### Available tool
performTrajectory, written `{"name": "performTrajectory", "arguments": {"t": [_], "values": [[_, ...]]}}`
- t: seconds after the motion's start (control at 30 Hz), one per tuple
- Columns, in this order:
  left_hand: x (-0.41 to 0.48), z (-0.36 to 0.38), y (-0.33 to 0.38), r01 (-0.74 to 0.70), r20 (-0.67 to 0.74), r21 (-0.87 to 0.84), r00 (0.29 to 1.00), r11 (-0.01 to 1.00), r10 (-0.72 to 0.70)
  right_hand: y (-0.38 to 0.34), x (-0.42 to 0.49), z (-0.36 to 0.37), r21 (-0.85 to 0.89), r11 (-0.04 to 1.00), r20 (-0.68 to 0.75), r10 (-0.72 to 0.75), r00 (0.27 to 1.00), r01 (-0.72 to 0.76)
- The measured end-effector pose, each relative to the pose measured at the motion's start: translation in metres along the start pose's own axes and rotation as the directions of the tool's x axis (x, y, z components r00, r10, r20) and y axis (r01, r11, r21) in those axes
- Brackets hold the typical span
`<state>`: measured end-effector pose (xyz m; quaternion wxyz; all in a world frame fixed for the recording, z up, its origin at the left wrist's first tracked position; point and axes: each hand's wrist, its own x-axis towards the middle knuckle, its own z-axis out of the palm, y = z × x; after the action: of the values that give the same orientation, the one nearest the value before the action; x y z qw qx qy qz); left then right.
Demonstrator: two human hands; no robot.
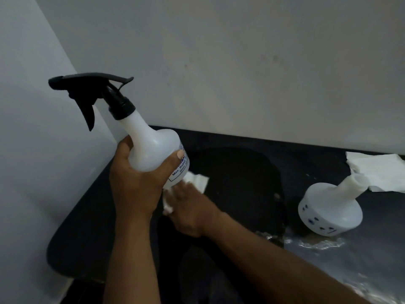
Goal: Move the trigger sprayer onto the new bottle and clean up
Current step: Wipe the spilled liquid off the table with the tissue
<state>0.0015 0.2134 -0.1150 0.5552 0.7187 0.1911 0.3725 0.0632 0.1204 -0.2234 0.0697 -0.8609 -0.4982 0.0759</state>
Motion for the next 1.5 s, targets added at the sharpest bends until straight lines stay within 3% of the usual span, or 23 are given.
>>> {"name": "performTrajectory", "arguments": {"t": [0.1,0.23,0.33,0.4,0.43,0.5,0.67,0.87,1.1,1.27,1.4,1.5], "values": [[-0.002,0.0,0.001,-0.003,0.009,0.005,1.0,1.0,0.003,-0.004,-0.001,0.004,0.04,0.999,0.018,0.022,1.0,-0.022],[-0.007,-0.003,0.004,-0.009,0.012,0.048,1.0,0.999,0.009,0.064,-0.011,-0.011,-0.137,0.96,-0.02,0.243,0.97,-0.243],[-0.007,-0.006,0.005,-0.017,0.007,0.055,1.0,0.998,0.016,0.128,-0.039,-0.018,-0.113,0.866,-0.035,0.486,0.873,-0.486],[-0.006,-0.006,0.006,-0.019,-0.004,0.066,1.0,0.998,0.02,0.151,-0.057,-0.022,-0.028,0.758,-0.043,0.65,0.759,-0.651],[-0.006,-0.006,0.007,-0.024,-0.011,0.081,1.0,0.996,0.025,0.154,-0.062,-0.023,0.041,0.699,-0.039,0.716,0.697,-0.714],[-0.006,-0.007,0.007,-0.045,-0.034,0.149,0.998,0.988,0.05,0.148,-0.066,-0.021,0.121,0.644,-0.047,0.764,0.643,-0.756],[-0.004,-0.016,0.001,-0.041,-0.182,0.314,0.978,0.948,0.103,0.116,-0.099,-0.01,0.147,0.692,-0.038,0.718,0.695,-0.707],[0.004,-0.028,-0.006,0.089,-0.427,0.239,0.904,0.967,0.022,0.07,-0.155,0.003,0.161,0.787,-0.025,0.606,0.795,-0.595],[0.006,-0.028,-0.003,0.098,-0.489,0.283,0.87,0.954,0.056,0.053,-0.187,0.014,0.143,0.816,0.0,0.565,0.825,-0.559],[0.007,-0.03,-0.005,0.108,-0.519,0.283,0.853,0.953,0.058,0.078,-0.158,0.009,0.133,0.798,-0.091,0.601,0.794,-0.588],[0.009,-0.035,-0.006,0.145,-0.591,0.246,0.806,0.958,0.03,0.105,-0.098,-0.01,0.099,0.767,-0.051,0.64,0.766,-0.634],[0.011,-0.037,-0.009,0.163,-0.639,0.178,0.769,0.971,-0.012,0.092,-0.063,-0.016,0.108,0.857,-0.047,0.51,0.859,-0.503]]}}
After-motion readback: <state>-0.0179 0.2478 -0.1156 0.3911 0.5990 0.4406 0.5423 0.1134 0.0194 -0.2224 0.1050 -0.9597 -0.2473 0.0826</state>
